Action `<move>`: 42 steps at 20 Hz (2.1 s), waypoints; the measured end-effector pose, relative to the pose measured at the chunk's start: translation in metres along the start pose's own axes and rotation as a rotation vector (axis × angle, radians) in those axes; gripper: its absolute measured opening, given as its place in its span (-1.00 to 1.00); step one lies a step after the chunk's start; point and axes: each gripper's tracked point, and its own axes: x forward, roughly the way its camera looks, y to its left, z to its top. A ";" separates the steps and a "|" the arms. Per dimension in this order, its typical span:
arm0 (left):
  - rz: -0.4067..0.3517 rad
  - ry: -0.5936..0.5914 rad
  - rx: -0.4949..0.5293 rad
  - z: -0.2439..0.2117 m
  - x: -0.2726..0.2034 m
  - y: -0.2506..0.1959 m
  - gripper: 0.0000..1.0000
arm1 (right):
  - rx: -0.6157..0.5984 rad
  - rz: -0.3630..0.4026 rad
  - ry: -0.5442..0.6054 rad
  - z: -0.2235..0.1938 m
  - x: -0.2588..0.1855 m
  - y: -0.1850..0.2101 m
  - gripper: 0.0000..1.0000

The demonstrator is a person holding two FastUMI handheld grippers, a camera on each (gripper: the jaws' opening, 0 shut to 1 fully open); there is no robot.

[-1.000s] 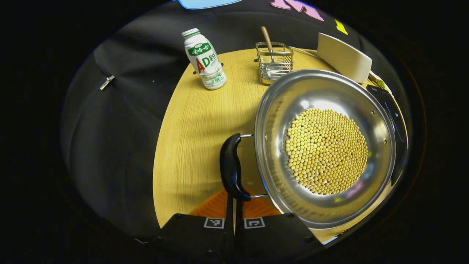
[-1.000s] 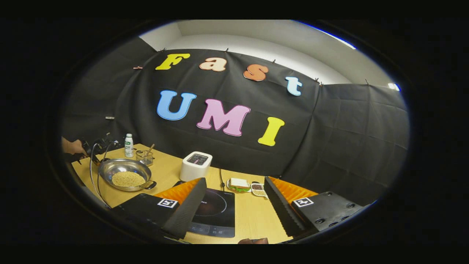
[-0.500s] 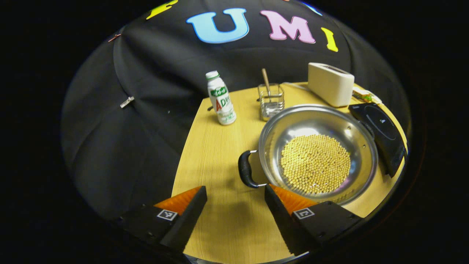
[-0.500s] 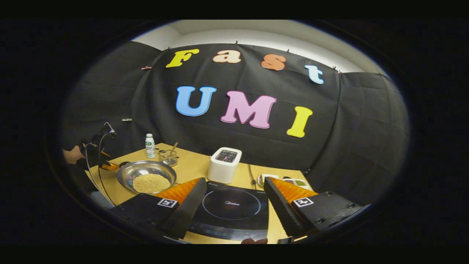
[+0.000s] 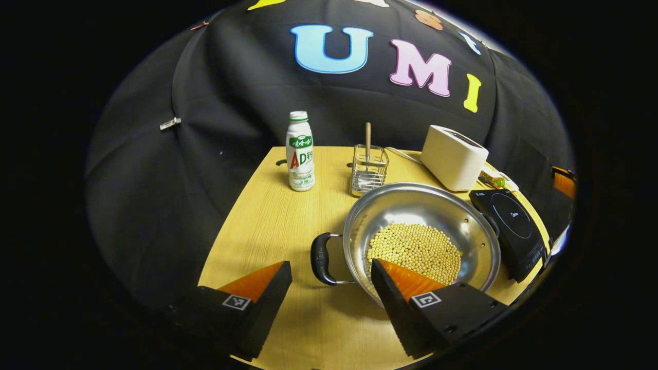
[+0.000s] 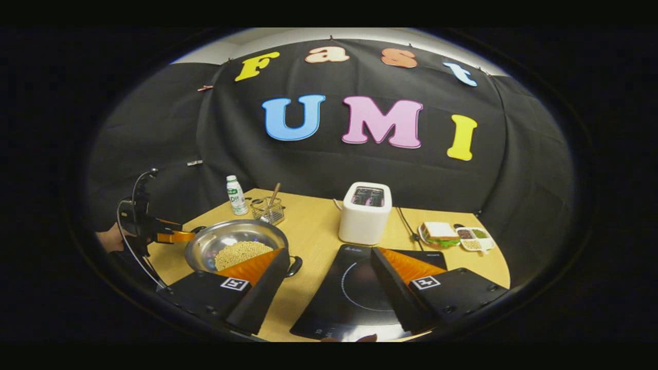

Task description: First push the handle of the pot to place it horizontally, then grasp the pot with both hands and set it on the induction cooktop.

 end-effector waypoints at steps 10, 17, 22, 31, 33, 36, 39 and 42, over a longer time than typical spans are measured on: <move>-0.012 0.079 -0.007 -0.007 0.043 0.000 0.90 | 0.133 0.059 0.215 -0.066 0.104 0.055 0.96; -0.009 0.104 -0.041 -0.013 0.058 0.000 0.85 | 0.174 0.031 0.418 -0.127 0.150 0.069 0.99; -0.039 0.129 -0.049 -0.017 0.066 -0.007 0.55 | 0.201 0.025 0.512 -0.154 0.168 0.078 0.97; -0.002 0.160 -0.046 -0.021 0.069 -0.005 0.34 | 0.194 0.015 0.543 -0.160 0.180 0.083 0.41; 0.007 0.169 -0.036 -0.020 0.068 -0.006 0.29 | 0.216 0.005 0.549 -0.160 0.179 0.082 0.33; 0.020 0.161 -0.035 -0.016 0.063 -0.008 0.24 | 0.213 0.003 0.542 -0.150 0.175 0.079 0.20; 0.033 0.154 -0.015 -0.005 0.051 -0.015 0.23 | 0.214 0.009 0.539 -0.139 0.166 0.073 0.20; 0.035 0.162 -0.014 0.010 0.032 -0.034 0.24 | 0.224 0.011 0.539 -0.121 0.150 0.058 0.20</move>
